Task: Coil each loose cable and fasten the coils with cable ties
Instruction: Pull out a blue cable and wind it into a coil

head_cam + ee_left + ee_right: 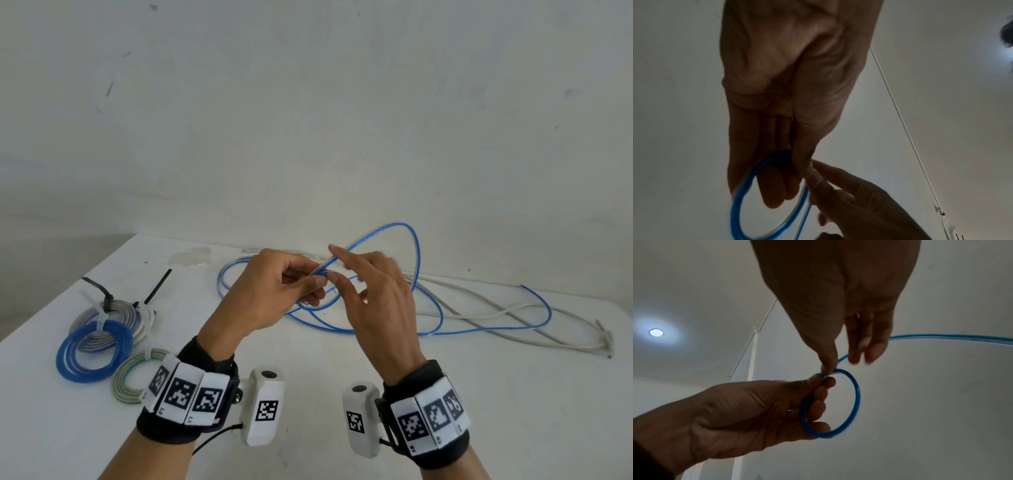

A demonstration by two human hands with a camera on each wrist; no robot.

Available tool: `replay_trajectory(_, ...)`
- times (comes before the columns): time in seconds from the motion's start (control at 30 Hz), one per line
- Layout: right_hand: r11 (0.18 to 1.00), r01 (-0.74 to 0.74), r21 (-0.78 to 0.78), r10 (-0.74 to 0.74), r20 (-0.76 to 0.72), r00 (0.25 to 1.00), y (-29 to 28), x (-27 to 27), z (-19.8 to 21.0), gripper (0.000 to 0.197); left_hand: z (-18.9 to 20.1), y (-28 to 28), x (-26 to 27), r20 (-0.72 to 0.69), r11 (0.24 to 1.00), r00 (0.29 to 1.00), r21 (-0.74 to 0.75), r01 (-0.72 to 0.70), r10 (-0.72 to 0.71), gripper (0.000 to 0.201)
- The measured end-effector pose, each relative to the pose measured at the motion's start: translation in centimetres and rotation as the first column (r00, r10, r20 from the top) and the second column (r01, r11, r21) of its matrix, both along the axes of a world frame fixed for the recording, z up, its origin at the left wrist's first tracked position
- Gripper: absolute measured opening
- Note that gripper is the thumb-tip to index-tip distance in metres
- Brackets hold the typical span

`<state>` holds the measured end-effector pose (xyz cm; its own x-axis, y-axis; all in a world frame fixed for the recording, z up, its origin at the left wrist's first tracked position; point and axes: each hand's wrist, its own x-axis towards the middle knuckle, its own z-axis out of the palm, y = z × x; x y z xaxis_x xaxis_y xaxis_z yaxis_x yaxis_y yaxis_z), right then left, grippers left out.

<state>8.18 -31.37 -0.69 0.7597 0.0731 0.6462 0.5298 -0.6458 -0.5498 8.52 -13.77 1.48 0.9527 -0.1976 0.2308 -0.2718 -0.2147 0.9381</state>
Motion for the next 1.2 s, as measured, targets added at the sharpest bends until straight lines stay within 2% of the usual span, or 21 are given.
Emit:
replay_trajectory(0.07, 0.988, 0.14, -0.069, -0.133, 0.098, 0.986, 0.1, -0.1, -0.2, 0.025, 0.1, 0.2, 0.0, 0.0, 1.0, 1.0, 0.022, 0.0, 0.0, 0.011)
replay_trajectory(0.13, 0.979, 0.182, -0.094, -0.163, 0.18, 0.97, 0.0, -0.1, 0.0, 0.017, 0.2, 0.4, 0.0, -0.003, 1.0, 1.0, 0.011, 0.011, -0.011, 0.013)
replay_trajectory(0.2, 0.998, 0.053, -0.036, -0.048, 0.118, 0.992, -0.6, 0.0, 0.6, 0.013, 0.4, 0.4, -0.1, -0.017, 0.999, 0.999, -0.032, 0.037, -0.038, 0.015)
replay_trajectory(0.27, 0.991, -0.093, 0.096, 0.093, 0.003, 0.996, -1.2, 0.0, 1.0, 0.01, 0.6, 0.5, -0.3, -0.035, 0.994, 0.998, -0.091, 0.057, -0.061, 0.015)
replay_trajectory(0.4, 0.93, -0.19, 0.314, 0.233, -0.104, 0.967, -1.7, -0.6, 2.1, 0.01, 1.1, 0.5, -0.5, -0.041, 0.975, 0.999, -0.222, 0.024, -0.034, 0.016)
replay_trajectory(0.5, 0.861, -0.218, 0.459, 0.305, -0.125, 0.944, -1.3, -0.7, 2.4, 0.005, 1.3, 0.4, -0.6, -0.044, 0.947, 0.999, -0.32, -0.01, -0.004, 0.017)
replay_trajectory(0.67, 0.922, -0.284, 0.265, 0.349, -0.243, 0.905, -2.3, -0.8, 2.4, 0.013, 1.3, 1.3, -0.4, -0.09, 0.906, 0.996, -0.42, -0.047, 0.01, 0.019)
replay_trajectory(0.73, 0.911, -0.297, 0.285, 0.362, -0.212, 0.908, -2.4, -1.0, 2.5, 0.012, 1.4, 1.6, -0.4, -0.105, 0.905, 0.994, -0.424, -0.032, -0.014, 0.02)
replay_trajectory(0.8, 0.861, -0.299, 0.412, 0.385, -0.142, 0.912, -1.7, -1.1, 2.4, 0.01, 1.7, 1.6, -0.5, -0.11, 0.89, 0.993, -0.456, -0.013, -0.042, 0.022)
replay_trajectory(0.87, 0.759, -0.326, 0.564, 0.452, -0.097, 0.887, -0.6, -1.3, 2.4, 0.015, 2.0, 1.7, -0.6, -0.115, 0.87, 0.992, -0.493, -0.007, -0.057, 0.022)
replay_trajectory(0.93, 0.68, -0.345, 0.647, 0.5, -0.064, 0.864, 0.2, -1.6, 2.3, 0.016, 2.1, 1.7, -0.7, -0.112, 0.85, 0.992, -0.527, -0.015, -0.052, 0.021)
replay_trajectory(1.0, 0.689, -0.315, 0.653, 0.461, -0.058, 0.886, 0.9, -1.8, 2.1, 0.014, 2.1, 1.8, -0.6, -0.101, 0.838, 0.994, -0.545, -0.024, -0.037, 0.022)
replay_trajectory(1.1, 0.76, -0.209, 0.616, 0.303, -0.05, 0.952, 1.6, -2.0, 1.6, 0.015, 2.0, 1.7, -0.5, -0.088, 0.826, 0.996, -0.562, -0.027, -0.027, 0.023)
replay_trajectory(1.2, 0.788, -0.168, 0.592, 0.216, -0.012, 0.976, 1.4, -1.7, 1.3, 0.012, 2.0, 1.5, -0.6, -0.069, 0.846, 0.997, -0.533, -0.017, -0.023, 0.025)
